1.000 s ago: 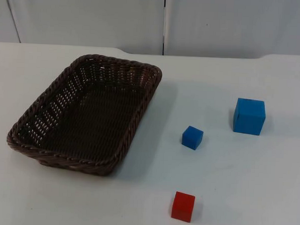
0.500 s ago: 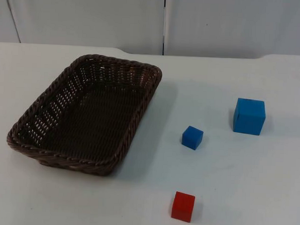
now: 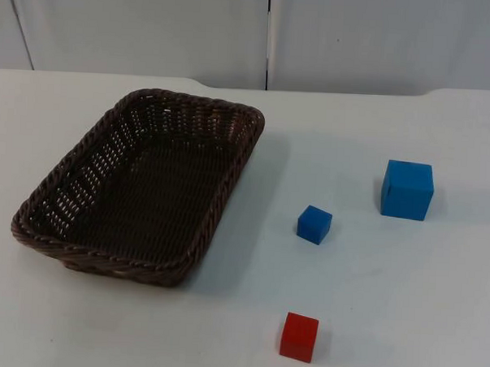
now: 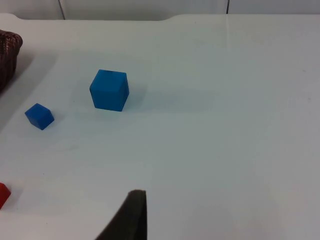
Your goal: Pick up the basket with the left hand and place the largest block into the basket with the right hand.
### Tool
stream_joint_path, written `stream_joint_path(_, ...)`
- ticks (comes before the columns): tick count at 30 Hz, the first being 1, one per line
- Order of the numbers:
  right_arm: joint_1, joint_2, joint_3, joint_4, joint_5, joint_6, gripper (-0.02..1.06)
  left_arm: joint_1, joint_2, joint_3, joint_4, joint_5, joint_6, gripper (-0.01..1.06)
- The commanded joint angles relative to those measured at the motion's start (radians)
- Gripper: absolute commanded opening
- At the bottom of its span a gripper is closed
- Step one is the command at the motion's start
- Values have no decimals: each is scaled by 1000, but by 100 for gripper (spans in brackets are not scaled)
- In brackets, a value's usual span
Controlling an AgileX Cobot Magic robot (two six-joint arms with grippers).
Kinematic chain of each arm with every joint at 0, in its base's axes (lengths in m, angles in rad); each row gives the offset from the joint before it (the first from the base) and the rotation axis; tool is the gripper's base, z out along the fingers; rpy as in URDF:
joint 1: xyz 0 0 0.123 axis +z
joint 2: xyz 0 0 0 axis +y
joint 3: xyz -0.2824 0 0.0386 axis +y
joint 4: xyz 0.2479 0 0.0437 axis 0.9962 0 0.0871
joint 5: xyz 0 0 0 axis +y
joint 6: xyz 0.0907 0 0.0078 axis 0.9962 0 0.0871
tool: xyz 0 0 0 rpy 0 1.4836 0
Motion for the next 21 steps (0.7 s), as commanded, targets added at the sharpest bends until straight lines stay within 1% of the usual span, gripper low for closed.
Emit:
stream_joint_path(1, -6, -3, 1, -6, -3, -17, 105, -5, 18, -19, -14, -20, 0, 105)
stream_joint_path(10, -6, -3, 1, -6, -3, -17, 105, -5, 78, -23, -19, -52, 0, 105)
stream_joint_path(14, -6, -3, 1, -6, -3, -17, 105, -5, 117, -23, -43, -76, 1, 105)
stream_joint_path(18, -6, -3, 1, -6, -3, -17, 105, -5, 186, -23, -90, -108, 31, 105)
stream_joint_path(21, -6, -3, 1, -6, -3, -17, 105, -5, 217, -23, -95, -125, 38, 105)
